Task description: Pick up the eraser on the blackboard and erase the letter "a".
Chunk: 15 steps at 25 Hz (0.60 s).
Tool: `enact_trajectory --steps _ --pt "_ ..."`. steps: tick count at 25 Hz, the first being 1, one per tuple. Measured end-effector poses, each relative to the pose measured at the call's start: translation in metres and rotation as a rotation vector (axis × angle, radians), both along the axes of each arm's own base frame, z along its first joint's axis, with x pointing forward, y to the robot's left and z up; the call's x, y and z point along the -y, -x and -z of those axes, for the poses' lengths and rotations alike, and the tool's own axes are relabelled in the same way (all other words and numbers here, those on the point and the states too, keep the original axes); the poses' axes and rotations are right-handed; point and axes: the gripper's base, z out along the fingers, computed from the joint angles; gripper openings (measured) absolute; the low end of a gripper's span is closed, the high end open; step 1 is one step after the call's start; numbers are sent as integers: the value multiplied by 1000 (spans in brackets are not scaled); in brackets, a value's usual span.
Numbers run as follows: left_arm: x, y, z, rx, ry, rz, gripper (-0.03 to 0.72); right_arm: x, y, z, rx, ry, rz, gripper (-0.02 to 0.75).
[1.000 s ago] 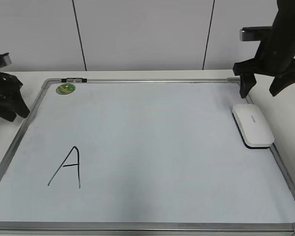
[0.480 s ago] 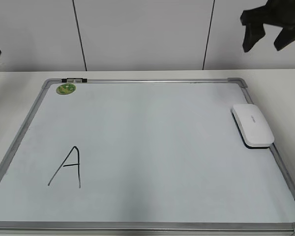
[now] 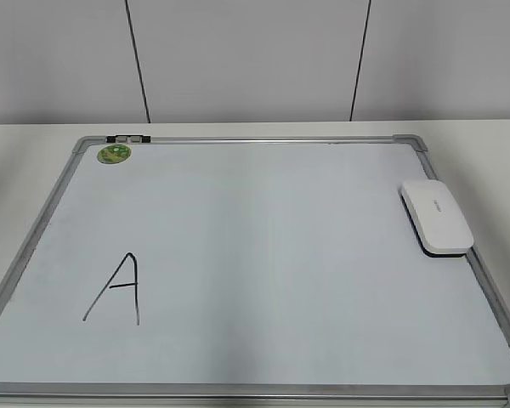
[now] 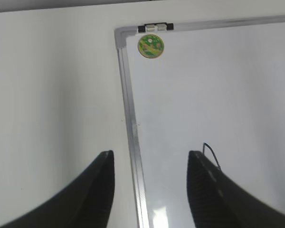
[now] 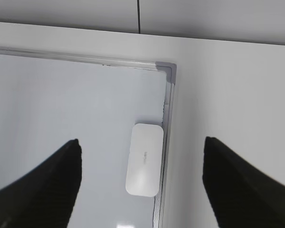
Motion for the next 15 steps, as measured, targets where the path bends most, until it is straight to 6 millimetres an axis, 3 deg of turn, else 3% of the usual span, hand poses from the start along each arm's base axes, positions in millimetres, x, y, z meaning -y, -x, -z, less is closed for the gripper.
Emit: enact_trajectory --steps 4,15 --pt "11 35 6 -14 16 20 368 3 36 -12 29 0 -3 589" --pt "36 144 27 39 18 83 369 12 144 2 27 23 -10 589"
